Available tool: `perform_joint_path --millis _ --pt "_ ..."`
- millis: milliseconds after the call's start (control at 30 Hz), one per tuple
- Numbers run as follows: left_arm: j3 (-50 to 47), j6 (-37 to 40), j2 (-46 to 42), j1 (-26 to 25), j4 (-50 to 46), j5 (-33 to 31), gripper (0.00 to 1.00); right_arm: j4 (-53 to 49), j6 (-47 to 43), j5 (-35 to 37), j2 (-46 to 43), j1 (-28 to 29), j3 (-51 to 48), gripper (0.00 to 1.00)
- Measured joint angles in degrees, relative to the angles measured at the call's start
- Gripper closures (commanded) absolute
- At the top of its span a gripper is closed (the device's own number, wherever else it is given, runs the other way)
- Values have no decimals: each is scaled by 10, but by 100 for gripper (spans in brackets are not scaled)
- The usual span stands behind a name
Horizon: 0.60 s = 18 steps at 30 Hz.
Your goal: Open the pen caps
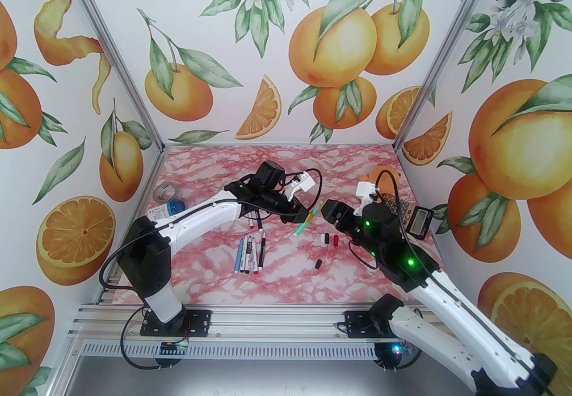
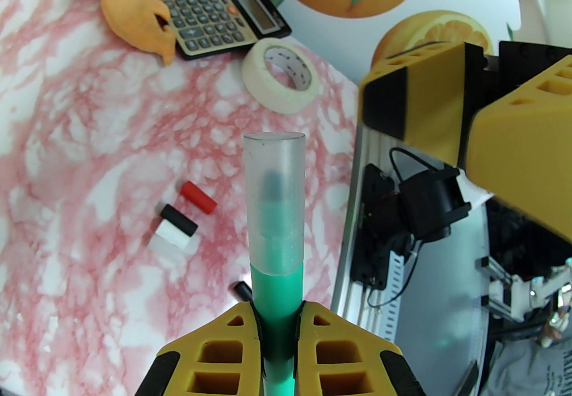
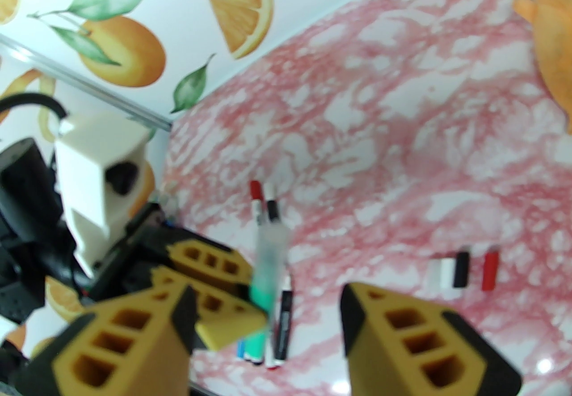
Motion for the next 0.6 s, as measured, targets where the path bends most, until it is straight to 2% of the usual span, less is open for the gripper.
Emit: perform_joint_path --millis 167,600 --pt "0 0 0 -13 0 5 91 20 6 -19 36 0 -12 48" --pt "0 0 0 -17 0 5 92 66 21 -24 53 0 -20 61"
